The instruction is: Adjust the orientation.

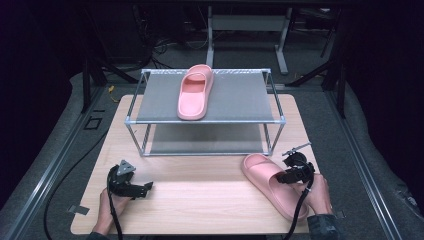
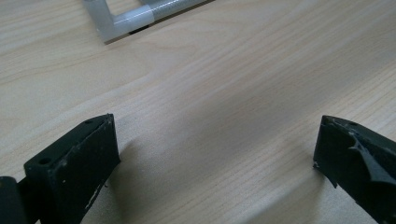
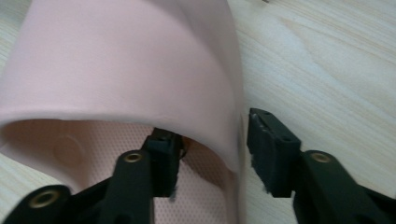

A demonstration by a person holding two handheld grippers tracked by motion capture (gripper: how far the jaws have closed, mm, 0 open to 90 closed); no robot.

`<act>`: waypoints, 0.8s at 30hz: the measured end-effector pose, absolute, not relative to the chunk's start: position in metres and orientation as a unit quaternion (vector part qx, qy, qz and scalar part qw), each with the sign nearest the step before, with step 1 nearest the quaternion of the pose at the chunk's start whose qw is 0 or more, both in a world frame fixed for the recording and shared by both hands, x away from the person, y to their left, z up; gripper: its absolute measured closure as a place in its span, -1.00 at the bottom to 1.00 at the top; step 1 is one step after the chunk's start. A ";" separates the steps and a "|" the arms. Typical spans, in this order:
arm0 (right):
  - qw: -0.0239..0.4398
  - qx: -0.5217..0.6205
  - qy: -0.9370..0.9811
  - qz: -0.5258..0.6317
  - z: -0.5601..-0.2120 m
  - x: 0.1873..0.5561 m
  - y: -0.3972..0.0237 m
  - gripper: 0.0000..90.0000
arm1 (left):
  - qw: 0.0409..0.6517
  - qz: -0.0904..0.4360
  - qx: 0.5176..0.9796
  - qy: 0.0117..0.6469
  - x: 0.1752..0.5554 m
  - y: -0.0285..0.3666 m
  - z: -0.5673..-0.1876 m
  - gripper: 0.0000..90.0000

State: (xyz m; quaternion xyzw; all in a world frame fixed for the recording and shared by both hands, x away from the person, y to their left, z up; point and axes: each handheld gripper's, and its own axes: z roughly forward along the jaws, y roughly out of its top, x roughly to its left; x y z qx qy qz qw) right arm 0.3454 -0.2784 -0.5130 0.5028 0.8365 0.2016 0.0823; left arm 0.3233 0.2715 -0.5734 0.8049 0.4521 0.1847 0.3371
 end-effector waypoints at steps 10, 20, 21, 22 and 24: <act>0.087 0.509 0.832 0.204 -0.512 0.347 -0.283 0.61 | 0.336 0.186 0.804 0.454 0.324 0.271 -0.573 -1.00; 0.096 0.489 0.843 0.203 -0.511 0.348 -0.283 0.82 | 0.336 0.187 0.803 0.455 0.324 0.271 -0.573 -1.00; 0.098 0.485 0.845 0.200 -0.511 0.348 -0.283 0.82 | 0.335 0.187 0.804 0.455 0.324 0.271 -0.573 -1.00; 0.104 0.478 0.850 0.199 -0.510 0.348 -0.282 0.82 | 0.335 0.187 0.804 0.454 0.324 0.271 -0.573 -1.00; 0.107 0.471 0.853 0.198 -0.510 0.348 -0.280 0.83 | 0.335 0.187 0.804 0.455 0.324 0.271 -0.573 -1.00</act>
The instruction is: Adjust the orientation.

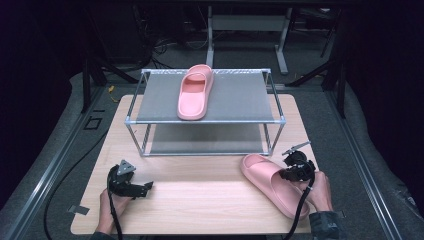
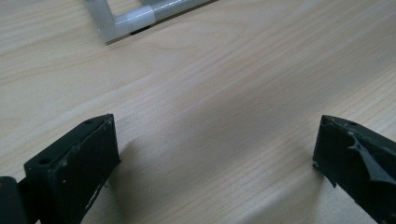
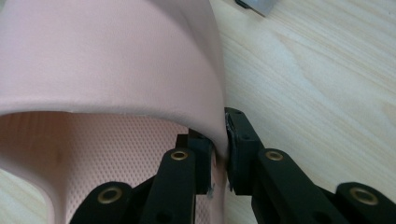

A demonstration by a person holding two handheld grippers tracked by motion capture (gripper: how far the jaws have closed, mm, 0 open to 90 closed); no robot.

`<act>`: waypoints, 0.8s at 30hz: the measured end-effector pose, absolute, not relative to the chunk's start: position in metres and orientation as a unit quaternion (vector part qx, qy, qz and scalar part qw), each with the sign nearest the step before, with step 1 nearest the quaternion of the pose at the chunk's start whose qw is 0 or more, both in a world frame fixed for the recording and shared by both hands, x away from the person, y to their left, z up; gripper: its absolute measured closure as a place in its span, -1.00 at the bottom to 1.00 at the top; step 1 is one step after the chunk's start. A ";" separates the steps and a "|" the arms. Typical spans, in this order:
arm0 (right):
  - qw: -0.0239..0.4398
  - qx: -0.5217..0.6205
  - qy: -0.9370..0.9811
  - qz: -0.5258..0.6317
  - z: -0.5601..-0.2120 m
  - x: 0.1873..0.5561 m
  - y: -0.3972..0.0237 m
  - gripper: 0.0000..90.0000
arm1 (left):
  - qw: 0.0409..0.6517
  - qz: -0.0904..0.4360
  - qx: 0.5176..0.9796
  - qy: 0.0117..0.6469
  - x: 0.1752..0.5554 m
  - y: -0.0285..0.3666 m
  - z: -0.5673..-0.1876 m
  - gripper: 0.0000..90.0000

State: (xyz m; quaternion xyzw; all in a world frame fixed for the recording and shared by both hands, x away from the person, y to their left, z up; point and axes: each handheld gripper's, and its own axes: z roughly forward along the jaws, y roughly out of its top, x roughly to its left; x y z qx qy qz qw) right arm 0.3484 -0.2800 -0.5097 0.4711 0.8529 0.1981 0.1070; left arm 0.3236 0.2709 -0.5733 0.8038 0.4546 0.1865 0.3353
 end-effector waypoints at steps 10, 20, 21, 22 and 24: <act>0.114 0.427 0.871 0.214 -0.499 0.352 -0.276 0.84 | 0.336 0.186 0.805 0.452 0.324 0.271 -0.573 -1.00; 0.120 0.390 0.887 0.214 -0.487 0.364 -0.266 0.84 | 0.336 0.186 0.805 0.452 0.324 0.271 -0.573 -1.00; 0.117 0.387 0.888 0.216 -0.486 0.366 -0.265 0.84 | 0.336 0.185 0.805 0.452 0.324 0.271 -0.573 -1.00; 0.114 0.382 0.891 0.219 -0.485 0.367 -0.264 0.84 | 0.337 0.185 0.805 0.452 0.324 0.271 -0.573 -1.00; 0.122 0.374 0.894 0.214 -0.482 0.369 -0.261 0.84 | 0.337 0.185 0.805 0.452 0.324 0.271 -0.573 -1.00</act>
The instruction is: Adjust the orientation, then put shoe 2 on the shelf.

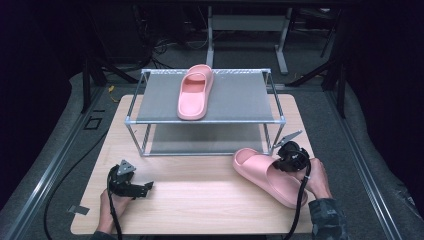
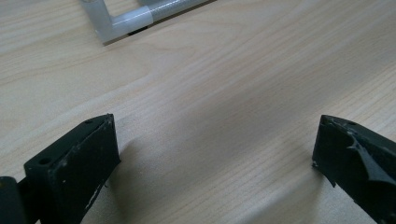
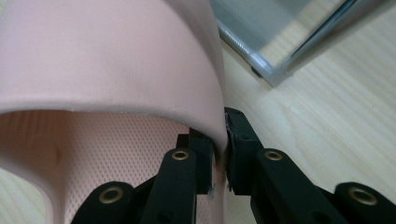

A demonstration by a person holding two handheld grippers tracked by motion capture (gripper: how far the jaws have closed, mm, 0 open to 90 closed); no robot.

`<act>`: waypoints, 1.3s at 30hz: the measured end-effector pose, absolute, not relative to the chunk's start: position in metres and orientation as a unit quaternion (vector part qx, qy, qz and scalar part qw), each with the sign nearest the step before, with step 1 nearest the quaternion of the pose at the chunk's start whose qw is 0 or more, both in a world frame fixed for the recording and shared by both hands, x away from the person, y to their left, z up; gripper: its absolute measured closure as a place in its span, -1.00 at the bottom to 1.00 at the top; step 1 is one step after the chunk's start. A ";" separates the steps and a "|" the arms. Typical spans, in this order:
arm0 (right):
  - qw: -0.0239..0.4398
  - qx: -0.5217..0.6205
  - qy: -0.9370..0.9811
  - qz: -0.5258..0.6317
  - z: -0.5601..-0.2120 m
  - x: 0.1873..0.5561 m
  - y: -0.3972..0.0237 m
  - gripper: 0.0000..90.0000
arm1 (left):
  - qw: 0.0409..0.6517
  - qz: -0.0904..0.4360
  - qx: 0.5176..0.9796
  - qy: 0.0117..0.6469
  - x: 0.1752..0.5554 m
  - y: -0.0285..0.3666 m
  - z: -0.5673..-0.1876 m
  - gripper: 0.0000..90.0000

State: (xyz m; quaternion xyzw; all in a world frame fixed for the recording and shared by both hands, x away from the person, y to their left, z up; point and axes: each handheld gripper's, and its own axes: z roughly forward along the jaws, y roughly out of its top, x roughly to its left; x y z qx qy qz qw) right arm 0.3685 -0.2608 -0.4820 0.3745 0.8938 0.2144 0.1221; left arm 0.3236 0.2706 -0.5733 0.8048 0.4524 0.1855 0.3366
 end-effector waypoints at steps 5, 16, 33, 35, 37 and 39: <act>0.127 0.350 0.903 0.213 -0.476 0.373 -0.253 0.84 | 0.336 0.185 0.805 0.452 0.324 0.271 -0.573 -1.00; 0.124 0.299 0.920 0.219 -0.467 0.380 -0.235 0.84 | 0.336 0.185 0.805 0.453 0.324 0.271 -0.573 -1.00; 0.133 0.219 0.941 0.219 -0.439 0.394 -0.207 0.84 | 0.337 0.185 0.805 0.452 0.323 0.271 -0.573 -1.00; 0.128 0.211 0.944 0.218 -0.437 0.397 -0.204 0.84 | 0.336 0.185 0.805 0.453 0.323 0.271 -0.573 -1.00; 0.126 0.207 0.945 0.218 -0.435 0.398 -0.203 0.84 | 0.336 0.185 0.805 0.453 0.323 0.271 -0.573 -1.00; 0.126 0.201 0.947 0.218 -0.432 0.399 -0.201 0.84 | 0.337 0.185 0.805 0.453 0.323 0.271 -0.573 -1.00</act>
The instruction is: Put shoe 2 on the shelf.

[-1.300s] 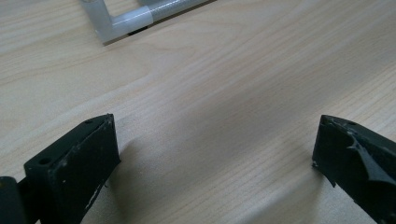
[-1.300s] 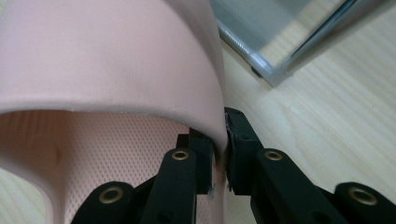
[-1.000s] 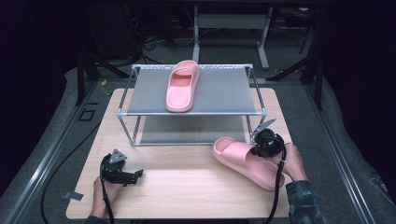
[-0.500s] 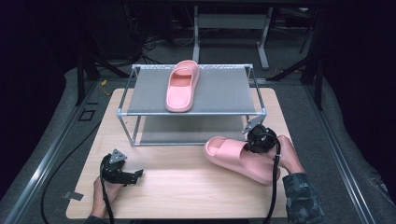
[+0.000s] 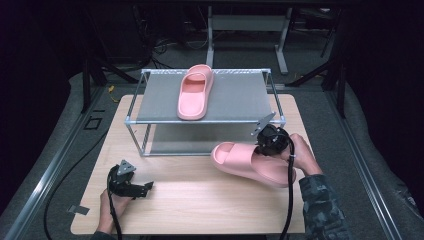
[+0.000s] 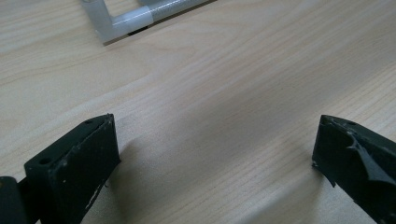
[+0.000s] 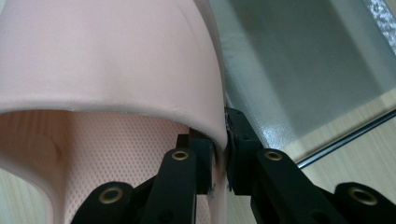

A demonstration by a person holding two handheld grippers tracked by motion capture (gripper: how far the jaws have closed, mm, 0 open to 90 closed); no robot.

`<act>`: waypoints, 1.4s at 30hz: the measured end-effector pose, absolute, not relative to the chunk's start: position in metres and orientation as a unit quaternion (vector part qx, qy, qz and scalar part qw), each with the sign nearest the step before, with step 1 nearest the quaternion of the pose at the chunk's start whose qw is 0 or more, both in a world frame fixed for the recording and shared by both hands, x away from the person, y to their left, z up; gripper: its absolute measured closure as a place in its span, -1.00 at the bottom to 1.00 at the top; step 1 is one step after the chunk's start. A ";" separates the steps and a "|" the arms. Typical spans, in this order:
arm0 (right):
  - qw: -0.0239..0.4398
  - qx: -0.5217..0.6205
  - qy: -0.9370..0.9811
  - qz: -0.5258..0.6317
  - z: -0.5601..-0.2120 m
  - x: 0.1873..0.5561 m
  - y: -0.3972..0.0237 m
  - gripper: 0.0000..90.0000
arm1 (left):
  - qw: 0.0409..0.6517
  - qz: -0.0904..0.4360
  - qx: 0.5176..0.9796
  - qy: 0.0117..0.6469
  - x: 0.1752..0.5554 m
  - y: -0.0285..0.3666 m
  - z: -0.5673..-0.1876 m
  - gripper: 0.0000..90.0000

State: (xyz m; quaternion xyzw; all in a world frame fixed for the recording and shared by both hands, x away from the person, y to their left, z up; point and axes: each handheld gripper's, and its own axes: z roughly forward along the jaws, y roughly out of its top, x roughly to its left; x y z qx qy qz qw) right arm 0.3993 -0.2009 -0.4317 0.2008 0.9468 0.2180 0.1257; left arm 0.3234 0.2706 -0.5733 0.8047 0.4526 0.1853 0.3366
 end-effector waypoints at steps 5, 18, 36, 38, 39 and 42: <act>0.121 0.188 0.949 0.221 -0.427 0.402 -0.197 0.84 | 0.337 0.185 0.805 0.452 0.323 0.271 -0.573 -1.00; 0.110 0.146 0.957 0.225 -0.409 0.409 -0.184 0.84 | 0.337 0.185 0.805 0.452 0.323 0.271 -0.573 -1.00; 0.104 0.125 0.959 0.232 -0.386 0.412 -0.179 0.83 | 0.337 0.185 0.805 0.452 0.323 0.271 -0.573 -1.00; 0.104 0.124 0.959 0.234 -0.383 0.413 -0.179 0.83 | 0.337 0.185 0.805 0.452 0.323 0.271 -0.573 -1.00; 0.108 0.124 0.958 0.233 -0.380 0.413 -0.179 0.83 | 0.337 0.185 0.805 0.452 0.323 0.271 -0.573 -1.00; 0.113 0.123 0.957 0.236 -0.375 0.412 -0.178 0.83 | 0.337 0.185 0.805 0.452 0.323 0.271 -0.573 -1.00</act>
